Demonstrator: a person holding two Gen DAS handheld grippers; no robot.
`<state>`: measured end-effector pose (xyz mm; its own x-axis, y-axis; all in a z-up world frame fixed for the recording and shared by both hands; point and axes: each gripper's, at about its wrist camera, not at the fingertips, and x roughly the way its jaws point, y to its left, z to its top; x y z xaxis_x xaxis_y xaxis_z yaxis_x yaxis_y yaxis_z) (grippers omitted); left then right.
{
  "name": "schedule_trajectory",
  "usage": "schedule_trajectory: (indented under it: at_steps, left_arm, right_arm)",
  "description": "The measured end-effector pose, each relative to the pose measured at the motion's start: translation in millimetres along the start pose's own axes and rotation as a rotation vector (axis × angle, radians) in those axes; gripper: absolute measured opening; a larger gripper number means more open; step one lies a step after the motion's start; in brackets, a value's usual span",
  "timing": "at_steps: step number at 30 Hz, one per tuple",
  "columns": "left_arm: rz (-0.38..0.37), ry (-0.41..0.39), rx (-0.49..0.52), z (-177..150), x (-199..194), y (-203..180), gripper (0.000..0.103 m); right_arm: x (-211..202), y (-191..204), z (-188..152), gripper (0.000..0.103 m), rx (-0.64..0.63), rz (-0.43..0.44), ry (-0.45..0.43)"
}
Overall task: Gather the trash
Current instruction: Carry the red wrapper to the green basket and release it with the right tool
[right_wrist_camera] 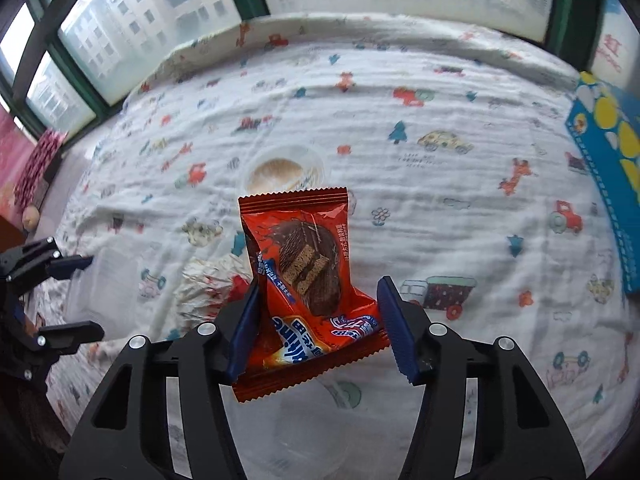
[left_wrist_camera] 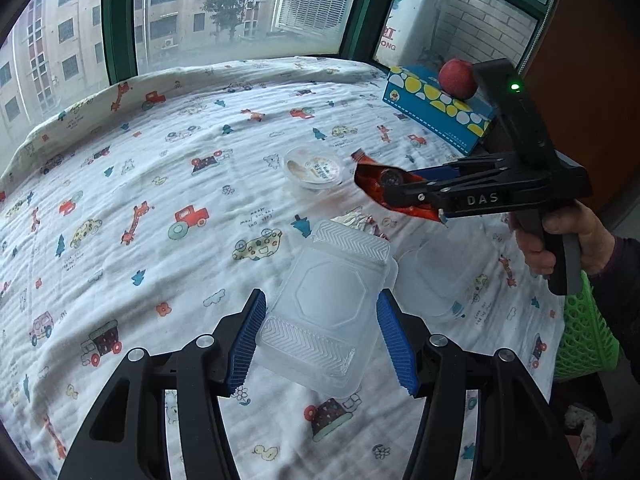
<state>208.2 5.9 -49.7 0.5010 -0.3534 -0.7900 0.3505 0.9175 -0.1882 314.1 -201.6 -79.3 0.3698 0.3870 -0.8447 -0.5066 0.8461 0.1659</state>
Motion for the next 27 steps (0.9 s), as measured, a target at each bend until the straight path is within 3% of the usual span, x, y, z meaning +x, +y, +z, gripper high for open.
schedule_trajectory:
  at_steps: [5, 10, 21, 27]
  left_arm:
    - [-0.019, -0.018, 0.029, 4.6, -12.4, -19.3, 0.055]
    - [-0.051, -0.032, 0.072, 6.5, -21.3, -48.0, 0.055]
    - [-0.17, -0.055, 0.2, 2.1, -35.6, -144.0, 0.056]
    - [-0.229, -0.046, 0.273, -3.1, -35.0, -200.3, 0.056]
  right_arm:
    - [-50.1, 2.3, -17.0, 0.056, 0.078, -0.042, -0.114]
    - [-102.7, 1.7, -55.8, 0.056, 0.172, -0.082, -0.191]
    - [-194.4, -12.1, -170.8, 0.057, 0.382, -0.281, -0.28]
    - [-228.5, -29.6, -229.0, 0.057, 0.516, -0.348, -0.302]
